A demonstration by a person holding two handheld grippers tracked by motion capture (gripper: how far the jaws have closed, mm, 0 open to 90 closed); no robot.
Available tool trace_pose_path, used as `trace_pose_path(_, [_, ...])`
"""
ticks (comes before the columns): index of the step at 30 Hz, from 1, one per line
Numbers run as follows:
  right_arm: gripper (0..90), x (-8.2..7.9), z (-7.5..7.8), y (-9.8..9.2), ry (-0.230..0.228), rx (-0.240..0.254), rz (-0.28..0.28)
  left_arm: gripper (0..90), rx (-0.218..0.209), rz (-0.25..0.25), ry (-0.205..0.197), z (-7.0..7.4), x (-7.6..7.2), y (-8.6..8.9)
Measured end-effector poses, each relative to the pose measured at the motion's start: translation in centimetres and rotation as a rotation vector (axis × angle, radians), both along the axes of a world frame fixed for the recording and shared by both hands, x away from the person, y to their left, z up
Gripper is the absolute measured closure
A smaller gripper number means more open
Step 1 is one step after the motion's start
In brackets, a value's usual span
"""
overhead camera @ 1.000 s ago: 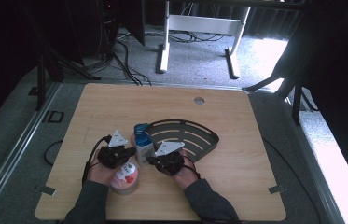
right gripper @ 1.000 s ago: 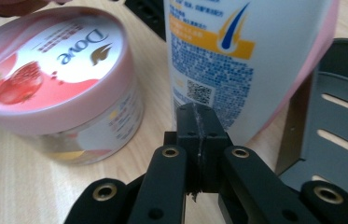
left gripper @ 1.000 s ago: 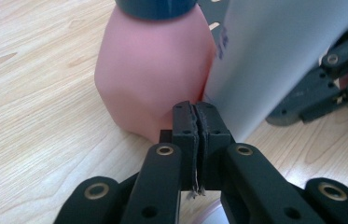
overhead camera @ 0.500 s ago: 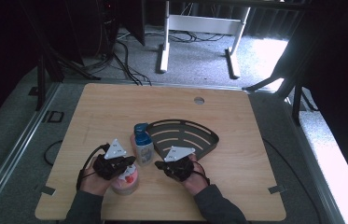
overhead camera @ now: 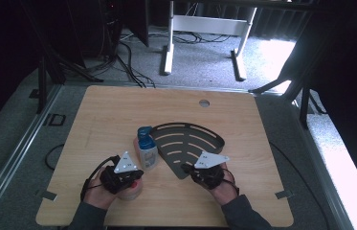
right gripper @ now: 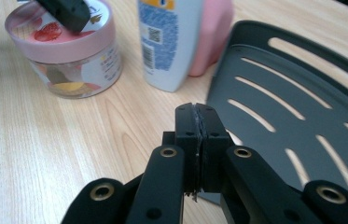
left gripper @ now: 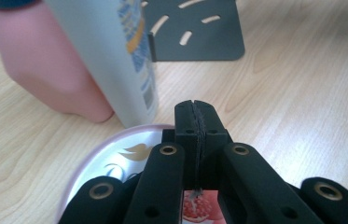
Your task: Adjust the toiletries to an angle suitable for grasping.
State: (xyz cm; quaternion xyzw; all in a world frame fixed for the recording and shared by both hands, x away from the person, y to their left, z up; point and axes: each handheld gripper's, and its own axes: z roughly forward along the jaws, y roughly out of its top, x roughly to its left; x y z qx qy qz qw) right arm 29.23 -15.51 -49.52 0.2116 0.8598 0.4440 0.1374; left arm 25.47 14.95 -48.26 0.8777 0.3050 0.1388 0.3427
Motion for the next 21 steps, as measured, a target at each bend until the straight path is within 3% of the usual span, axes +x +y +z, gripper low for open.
trace_pose_path(5, [88.4, -0.2, 0.4, -1.5, -0.012, 0.005, -0.029, 89.6, -0.007, 0.0, 0.006, -0.2, 0.1, 0.0])
trace_pose_path(10, [88.3, -0.4, 0.3, -2.7, -0.011, 0.012, -0.055, 89.9, -0.058, -0.013, 0.035, -0.4, 0.3, 0.3])
trace_pose_path(15, [88.4, -0.4, 0.1, -3.0, -0.009, 0.02, -0.065, 89.9, -0.076, -0.02, 0.034, -0.5, 0.3, 0.0])
trace_pose_path(21, [88.4, -0.7, -0.5, -3.2, -0.003, 0.022, -0.07, 90.0, -0.109, -0.068, 0.034, -0.8, 0.4, -1.4])
